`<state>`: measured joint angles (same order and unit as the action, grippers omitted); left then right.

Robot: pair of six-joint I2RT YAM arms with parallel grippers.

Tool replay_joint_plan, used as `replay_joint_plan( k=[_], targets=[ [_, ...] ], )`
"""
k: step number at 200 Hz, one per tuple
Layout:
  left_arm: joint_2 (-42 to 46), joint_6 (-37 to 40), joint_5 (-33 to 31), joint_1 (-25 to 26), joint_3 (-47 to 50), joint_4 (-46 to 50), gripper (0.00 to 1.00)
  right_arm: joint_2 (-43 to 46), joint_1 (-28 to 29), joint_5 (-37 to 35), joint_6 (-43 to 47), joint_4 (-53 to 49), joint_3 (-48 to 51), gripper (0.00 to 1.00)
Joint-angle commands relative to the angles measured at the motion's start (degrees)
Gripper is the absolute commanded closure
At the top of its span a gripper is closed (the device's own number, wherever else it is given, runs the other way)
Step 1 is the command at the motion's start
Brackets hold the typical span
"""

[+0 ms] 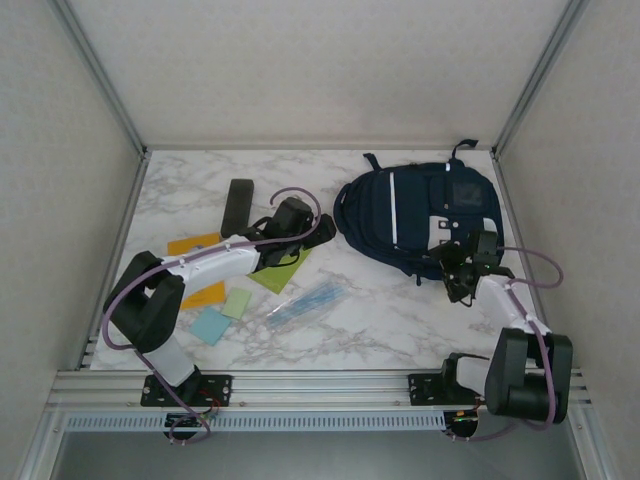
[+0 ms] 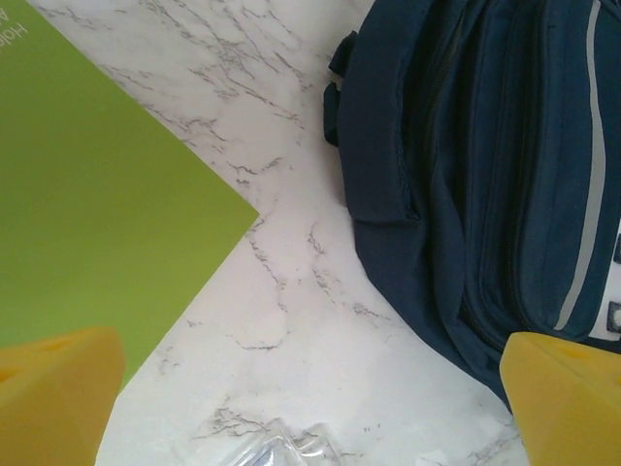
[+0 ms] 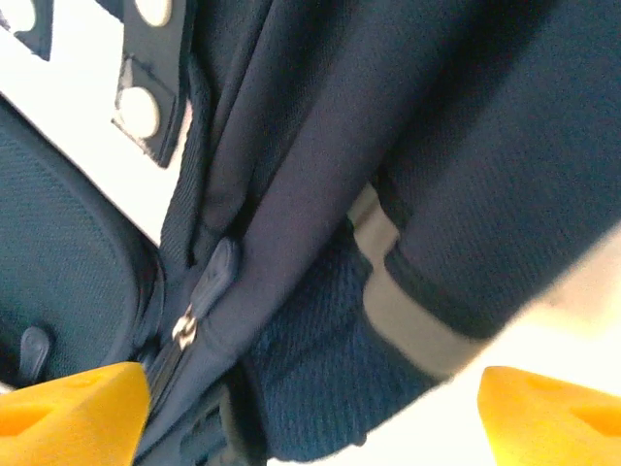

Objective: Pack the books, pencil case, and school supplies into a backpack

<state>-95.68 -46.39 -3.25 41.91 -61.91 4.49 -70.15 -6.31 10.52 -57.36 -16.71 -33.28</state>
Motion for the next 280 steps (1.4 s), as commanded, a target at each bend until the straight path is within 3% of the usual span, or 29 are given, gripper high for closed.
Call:
replay_joint_plan(
  k=[1,18,51,91,156,179,203,280],
  targets=[
    [-0.6,3.0,5.4,0.0,-1.8,-2.3,0.1,-5.0,-0.6,-0.4,-2.7,7.1,-0.8,0.2],
    [-0.7,5.9,9.1,0.1,-1.6,-3.3,0.14,-7.7,-0.6,0.6,-2.5,8.7,-1.7,0.4],
    [-0.4,14.3,14.5,0.4,-1.5,-1.9,0.17,-5.9,-0.6,4.1,0.2,8.6,-3.4,1.0],
    [-0.9,23.9,19.9,4.1,-4.9,1.6,0.18,1.5,1.7,7.3,-0.3,1.1,-11.1,1.0],
    [-9.9,22.6,20.9,10.2,-17.7,3.3,0.22,0.9,9.5,5.1,-9.2,4.2,-17.2,1.0],
    [-13.2,22.8,19.3,11.8,-20.6,0.7,0.25,0.0,11.8,4.1,-11.4,5.9,-18.1,1.0],
    [-17.0,22.2,17.0,12.4,-22.7,-3.5,0.36,-0.5,13.8,4.1,-14.1,8.0,-18.1,1.0],
    [-26.0,27.4,3.3,12.5,-27.1,-13.9,0.36,2.8,15.4,4.2,-17.5,9.8,-15.7,1.0]
  ],
)
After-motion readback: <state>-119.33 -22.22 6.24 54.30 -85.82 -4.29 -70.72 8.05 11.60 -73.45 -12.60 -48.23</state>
